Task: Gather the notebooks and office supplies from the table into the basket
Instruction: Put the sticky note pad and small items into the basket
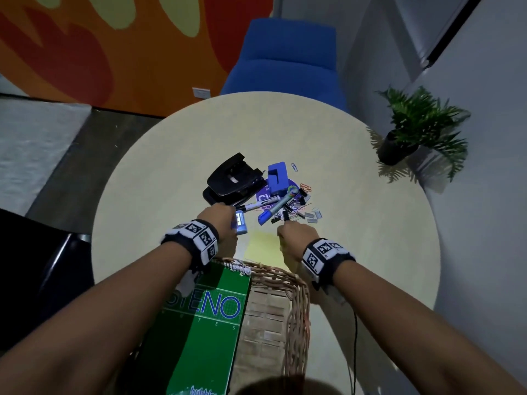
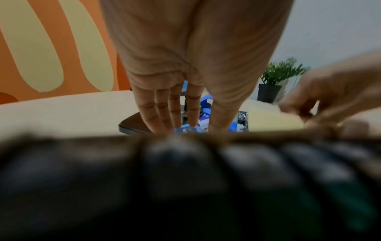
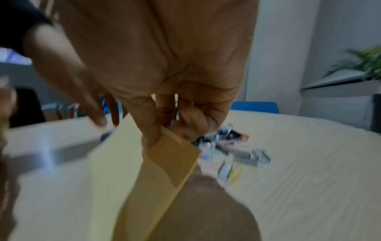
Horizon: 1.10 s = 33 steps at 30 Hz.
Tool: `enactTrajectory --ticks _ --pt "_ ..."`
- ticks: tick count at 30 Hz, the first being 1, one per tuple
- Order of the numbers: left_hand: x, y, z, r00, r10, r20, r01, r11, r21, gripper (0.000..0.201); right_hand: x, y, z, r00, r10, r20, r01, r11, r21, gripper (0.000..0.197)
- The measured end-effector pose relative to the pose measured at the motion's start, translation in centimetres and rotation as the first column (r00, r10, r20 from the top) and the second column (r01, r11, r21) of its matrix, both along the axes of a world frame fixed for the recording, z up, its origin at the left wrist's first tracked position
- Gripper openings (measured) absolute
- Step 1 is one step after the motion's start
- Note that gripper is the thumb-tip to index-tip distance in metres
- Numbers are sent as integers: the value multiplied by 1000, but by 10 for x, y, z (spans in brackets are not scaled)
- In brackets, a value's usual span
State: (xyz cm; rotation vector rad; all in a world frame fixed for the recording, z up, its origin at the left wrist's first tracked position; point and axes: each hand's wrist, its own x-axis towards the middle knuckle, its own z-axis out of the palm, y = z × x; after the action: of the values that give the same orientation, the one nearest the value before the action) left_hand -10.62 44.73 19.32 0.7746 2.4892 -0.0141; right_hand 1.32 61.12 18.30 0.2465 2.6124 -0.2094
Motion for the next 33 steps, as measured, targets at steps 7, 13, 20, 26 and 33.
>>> enactTrajectory --ticks 7,13,20,26,33 --pt "-1 14 -12 995 -104 -8 104 995 -10 53 53 11 84 923 -286 -256 229 945 -232 23" --pt "10 13 -23 990 -109 -87 113 992 47 53 147 -66 110 718 -696 -1 473 489 -733 35" --pt "10 -1 -13 989 -137 -64 142 986 92 57 186 -139 51 733 -643 223 626 509 -591 83" --pt "14 -11 33 973 -221 -60 228 956 184 50 173 -156 30 816 -561 141 572 746 -342 67" --pt "93 -17 72 851 -522 55 470 805 361 34 169 -164 32 936 -274 220 293 955 -56 50"
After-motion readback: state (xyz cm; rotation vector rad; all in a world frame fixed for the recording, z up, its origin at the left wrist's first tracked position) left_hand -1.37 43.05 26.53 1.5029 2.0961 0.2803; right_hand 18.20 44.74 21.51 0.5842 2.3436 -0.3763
